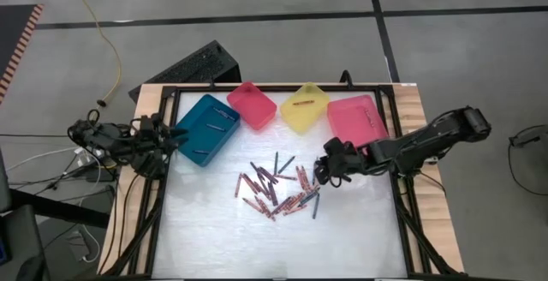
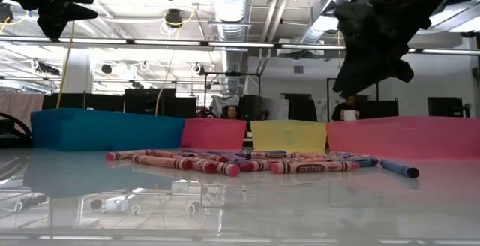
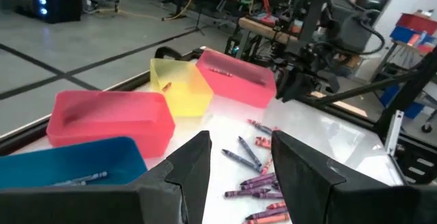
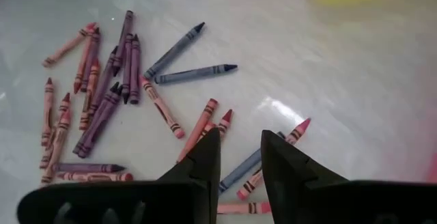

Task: Sort crayons
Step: Put the blue crayon into the blue bin

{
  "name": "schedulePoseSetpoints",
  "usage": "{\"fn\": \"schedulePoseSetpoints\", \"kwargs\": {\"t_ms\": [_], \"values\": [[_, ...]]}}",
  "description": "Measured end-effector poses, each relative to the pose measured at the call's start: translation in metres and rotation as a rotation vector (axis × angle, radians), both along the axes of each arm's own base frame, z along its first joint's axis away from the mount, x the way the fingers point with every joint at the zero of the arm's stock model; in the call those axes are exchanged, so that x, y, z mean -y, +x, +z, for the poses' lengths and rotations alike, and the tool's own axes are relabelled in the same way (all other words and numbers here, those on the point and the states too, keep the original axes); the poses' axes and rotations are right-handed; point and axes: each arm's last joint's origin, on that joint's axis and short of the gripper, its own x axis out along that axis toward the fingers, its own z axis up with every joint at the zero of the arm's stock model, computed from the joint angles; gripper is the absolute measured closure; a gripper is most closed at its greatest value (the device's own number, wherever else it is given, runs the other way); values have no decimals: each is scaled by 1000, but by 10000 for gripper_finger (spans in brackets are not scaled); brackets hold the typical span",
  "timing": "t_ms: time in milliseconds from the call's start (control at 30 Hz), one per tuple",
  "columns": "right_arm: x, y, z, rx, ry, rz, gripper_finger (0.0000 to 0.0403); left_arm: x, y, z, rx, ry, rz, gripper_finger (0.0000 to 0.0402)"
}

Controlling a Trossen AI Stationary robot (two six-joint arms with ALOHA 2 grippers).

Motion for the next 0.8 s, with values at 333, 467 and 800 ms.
{"fn": "schedulePoseSetpoints", "kwargs": {"t_ms": [333, 467, 800], "values": [[-5, 15, -25, -54, 81, -84, 301, -2, -1, -2, -17, 13, 53, 256], [-6, 19, -34, -75, 102, -119, 301, -2, -1, -2, -14, 6, 55, 256], [-10, 33, -46, -115, 133, -153, 301, -2, -1, -2, -15, 0, 56, 256]]}}
